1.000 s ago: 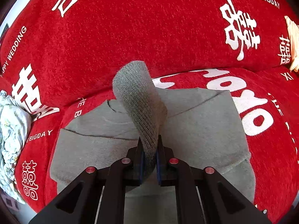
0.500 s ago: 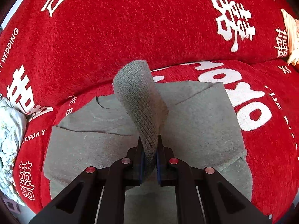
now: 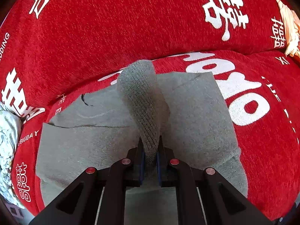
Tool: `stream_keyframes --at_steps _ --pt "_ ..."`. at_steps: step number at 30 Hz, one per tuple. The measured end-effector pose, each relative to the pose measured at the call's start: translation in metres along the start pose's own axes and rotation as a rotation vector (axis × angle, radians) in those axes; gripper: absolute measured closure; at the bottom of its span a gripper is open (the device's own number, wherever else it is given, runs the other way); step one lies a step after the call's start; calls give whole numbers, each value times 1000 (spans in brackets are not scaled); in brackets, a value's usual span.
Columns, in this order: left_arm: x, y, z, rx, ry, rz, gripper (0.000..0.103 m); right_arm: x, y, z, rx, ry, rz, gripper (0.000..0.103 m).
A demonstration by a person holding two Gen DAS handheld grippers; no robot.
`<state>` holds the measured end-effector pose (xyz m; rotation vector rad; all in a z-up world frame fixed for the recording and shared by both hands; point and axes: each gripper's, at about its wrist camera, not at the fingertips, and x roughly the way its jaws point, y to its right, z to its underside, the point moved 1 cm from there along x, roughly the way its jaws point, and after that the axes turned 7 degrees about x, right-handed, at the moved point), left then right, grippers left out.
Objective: Fold small clothes
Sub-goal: 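Lower the sleeve onto the folded sleeve and open the left gripper, then move both grippers to the hem edge of the grey sweater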
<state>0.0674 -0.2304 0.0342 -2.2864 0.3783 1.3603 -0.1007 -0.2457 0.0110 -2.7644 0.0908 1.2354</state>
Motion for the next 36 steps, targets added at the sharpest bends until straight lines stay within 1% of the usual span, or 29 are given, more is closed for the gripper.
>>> stream_keyframes --at_steps 2,3,4,5,6,7,8,9,10,11,12,16,18,20,21,22,23,24,25,26,28,29,30,32,36 --pt "2 1 1 2 -4 17 92 0 1 0 4 -2 -1 6" --pt "4 1 2 -2 -6 38 92 1 1 0 5 -5 -1 6" --pt "6 1 2 -4 -15 56 91 1 1 1 5 -6 -1 6" --pt "10 1 2 -6 -43 82 91 1 1 1 6 -6 -1 6" --pt "16 0 3 -13 -69 111 86 1 1 1 6 -6 -2 6" --pt "20 -2 4 -26 -88 144 69 0 1 1 6 -6 -2 6" --pt "21 -5 5 -42 -87 183 62 0 1 1 4 -5 -1 6" --pt "20 -7 6 -57 -72 200 44 0 1 1 3 -6 0 6" --pt "19 -9 7 -63 -61 201 29 0 1 1 5 -6 2 6" --pt "18 -10 8 -67 -51 209 24 1 1 1 8 -7 3 6" --pt "16 -11 9 -70 -39 235 20 1 2 1 11 -9 3 6" --pt "13 -16 11 -76 -26 295 20 1 2 1 17 -13 6 6" --pt "8 -21 11 -92 -15 353 20 0 2 0 18 -10 5 6" --pt "0 -29 12 -108 13 423 20 -1 3 -1 17 -6 5 6" --pt "-6 -34 13 -112 39 459 20 -2 3 -1 17 -5 4 6" --pt "-11 -37 13 -113 60 480 20 -2 3 -2 17 -3 5 6" --pt "-16 -41 13 -112 79 485 20 -3 3 -2 18 -1 7 6" --pt "-19 -46 13 -118 97 464 20 -3 4 -2 20 0 8 6" --pt "-17 -50 12 -131 98 432 20 -4 5 -3 25 1 9 6" --pt "-13 -53 9 -146 79 390 20 -3 5 -3 27 1 9 6" --pt "6 -53 6 -150 3 301 20 -4 6 -4 29 -1 12 6" --pt "15 -47 8 -132 -32 264 20 -4 6 -5 27 1 13 6" --pt "19 -42 12 -111 -46 253 20 -5 6 -5 25 4 14 6" --pt "22 -27 23 -56 -56 272 20 -9 7 -5 21 12 17 6" --pt "10 -11 42 53 -11 286 20 -19 20 -8 40 33 34 6"
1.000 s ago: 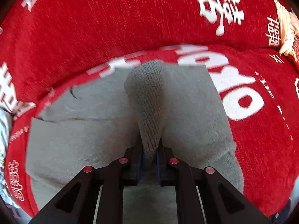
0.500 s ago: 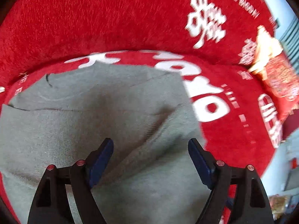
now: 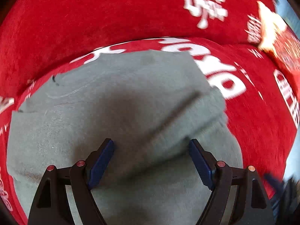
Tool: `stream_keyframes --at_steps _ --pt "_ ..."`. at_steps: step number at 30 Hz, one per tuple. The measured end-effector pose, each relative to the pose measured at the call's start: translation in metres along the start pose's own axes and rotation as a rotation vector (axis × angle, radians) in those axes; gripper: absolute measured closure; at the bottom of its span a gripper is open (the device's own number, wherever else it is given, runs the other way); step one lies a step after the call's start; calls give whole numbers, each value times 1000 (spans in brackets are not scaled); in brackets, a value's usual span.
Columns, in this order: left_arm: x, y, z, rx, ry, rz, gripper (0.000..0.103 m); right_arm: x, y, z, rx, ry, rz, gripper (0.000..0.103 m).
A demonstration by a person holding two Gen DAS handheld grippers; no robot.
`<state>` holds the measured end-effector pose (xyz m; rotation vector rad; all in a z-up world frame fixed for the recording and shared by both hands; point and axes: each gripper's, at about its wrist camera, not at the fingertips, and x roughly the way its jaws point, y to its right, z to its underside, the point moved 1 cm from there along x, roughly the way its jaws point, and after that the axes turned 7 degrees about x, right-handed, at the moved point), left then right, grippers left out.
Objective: Fold small clothes
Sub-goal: 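Move both grippers to the hem edge of the grey sweater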
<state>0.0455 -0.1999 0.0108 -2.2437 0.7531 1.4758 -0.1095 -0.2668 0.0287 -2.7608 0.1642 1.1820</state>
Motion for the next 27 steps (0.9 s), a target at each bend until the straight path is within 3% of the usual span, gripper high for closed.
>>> stream_keyframes --at_steps 4,6,9,14,17,18,20,23,25,27 --pt "-14 -13 11 -12 25 46 20 1 18 -20 60 16 -7 6" --pt "-24 -26 15 -50 53 79 20 7 31 -37 139 7 -68 8" --pt "-26 -43 18 -105 63 60 20 22 40 -70 218 -2 -157 15" --pt "-14 -59 20 -180 45 62 20 66 34 -117 225 -68 -237 46" --pt "-8 -49 24 -133 44 27 20 95 25 -122 216 -143 -261 50" --pt "-8 -46 26 -113 48 12 20 101 19 -120 189 -159 -257 56" --pt "-9 -43 28 -90 50 2 20 105 1 -112 72 -154 -203 97" --pt "-13 -48 24 -104 55 21 20 99 -7 -109 13 -110 -168 97" --pt "-14 -57 19 -144 62 25 20 95 -1 -114 36 -69 -132 97" --pt "-10 -63 18 -168 50 25 20 97 4 -118 76 -73 -150 97"
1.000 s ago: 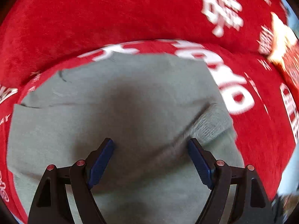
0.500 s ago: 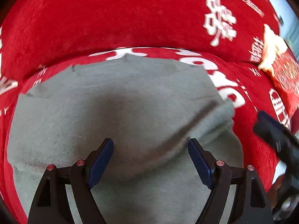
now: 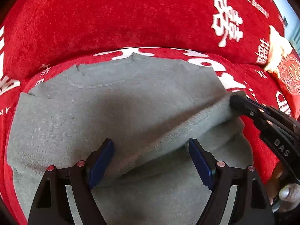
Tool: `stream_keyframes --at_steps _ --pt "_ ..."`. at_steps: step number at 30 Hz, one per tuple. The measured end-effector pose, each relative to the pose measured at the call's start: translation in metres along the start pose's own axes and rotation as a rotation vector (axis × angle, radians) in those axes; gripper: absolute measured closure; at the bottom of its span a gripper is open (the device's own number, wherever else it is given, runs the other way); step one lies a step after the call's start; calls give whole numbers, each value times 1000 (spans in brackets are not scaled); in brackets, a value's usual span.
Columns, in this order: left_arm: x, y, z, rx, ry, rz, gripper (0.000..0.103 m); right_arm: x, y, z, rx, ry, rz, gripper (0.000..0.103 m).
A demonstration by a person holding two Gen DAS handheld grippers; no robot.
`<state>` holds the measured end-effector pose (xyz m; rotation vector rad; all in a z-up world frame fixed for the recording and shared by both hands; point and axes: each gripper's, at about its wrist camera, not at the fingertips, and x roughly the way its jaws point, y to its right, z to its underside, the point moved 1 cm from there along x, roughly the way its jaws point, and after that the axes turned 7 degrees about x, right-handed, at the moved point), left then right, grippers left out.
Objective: Fold small clothes
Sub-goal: 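Move both grippers to the hem edge of the grey sweater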
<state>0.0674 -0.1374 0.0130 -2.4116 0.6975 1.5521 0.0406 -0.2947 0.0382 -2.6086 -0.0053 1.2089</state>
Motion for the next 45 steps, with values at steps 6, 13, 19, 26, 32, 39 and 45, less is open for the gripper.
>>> stream_keyframes --at_steps 6,13,19,26,32,39,45 --pt "-9 1 10 24 6 -29 20 -5 2 11 23 -49 0 35" --pt "-27 -17 31 8 20 -76 20 -56 -34 33 3 91 4 21" --pt "-42 -43 64 -31 34 -151 20 -22 -65 77 -29 -50 75 21" --pt "-57 -51 117 -25 59 -195 20 -17 -97 117 -114 -37 161 16" --pt "-75 -40 164 7 124 -210 6 -51 -93 159 -149 24 166 9" --pt "-95 -32 210 41 136 -200 5 -77 -92 202 -199 -6 156 0" --pt "-104 -31 234 47 61 -203 0 -89 -90 225 -230 -88 169 0"
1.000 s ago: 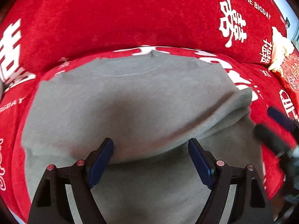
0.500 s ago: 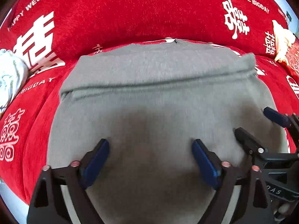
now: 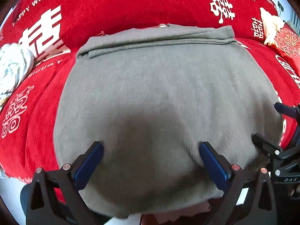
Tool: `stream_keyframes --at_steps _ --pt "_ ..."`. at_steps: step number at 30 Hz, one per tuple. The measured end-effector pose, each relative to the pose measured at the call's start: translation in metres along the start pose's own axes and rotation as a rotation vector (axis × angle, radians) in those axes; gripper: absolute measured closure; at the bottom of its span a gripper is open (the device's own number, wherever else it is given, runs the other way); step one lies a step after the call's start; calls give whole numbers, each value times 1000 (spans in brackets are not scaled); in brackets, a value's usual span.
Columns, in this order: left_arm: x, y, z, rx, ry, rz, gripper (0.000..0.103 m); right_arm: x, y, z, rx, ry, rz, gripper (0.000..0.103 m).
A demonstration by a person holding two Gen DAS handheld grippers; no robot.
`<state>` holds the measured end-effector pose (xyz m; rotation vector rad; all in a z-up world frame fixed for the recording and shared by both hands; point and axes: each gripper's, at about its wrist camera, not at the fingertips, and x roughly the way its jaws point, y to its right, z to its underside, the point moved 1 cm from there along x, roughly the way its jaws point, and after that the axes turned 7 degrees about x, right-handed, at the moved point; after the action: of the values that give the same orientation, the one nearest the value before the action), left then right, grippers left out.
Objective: Fold small clothes
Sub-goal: 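Move both grippers to the hem edge of the grey sweater, then close both grippers on the sweater hem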
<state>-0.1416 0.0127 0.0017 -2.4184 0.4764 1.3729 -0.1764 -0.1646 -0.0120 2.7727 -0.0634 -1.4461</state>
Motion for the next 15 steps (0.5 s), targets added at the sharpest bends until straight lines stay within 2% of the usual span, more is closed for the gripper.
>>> stream_keyframes --at_steps 2,4,7,9,11,12,15 --pt "-10 -11 7 -43 19 -3 0 -4 3 6 14 -29 8 0" --pt "-18 -32 16 -133 31 -37 0 -11 8 11 47 -31 10 0" --pt "-12 -64 32 -274 -23 -57 0 -11 19 17 97 -68 29 0" --pt "1 -79 46 -357 -98 -18 0 -9 24 19 122 -101 24 0" --pt "7 -84 53 -423 -115 81 0 -6 25 21 135 -123 2 0" --pt "10 -81 53 -414 -125 110 0 -3 24 22 137 -138 -7 0" --pt "10 -65 45 -341 -128 91 4 -1 20 23 117 -149 8 5"
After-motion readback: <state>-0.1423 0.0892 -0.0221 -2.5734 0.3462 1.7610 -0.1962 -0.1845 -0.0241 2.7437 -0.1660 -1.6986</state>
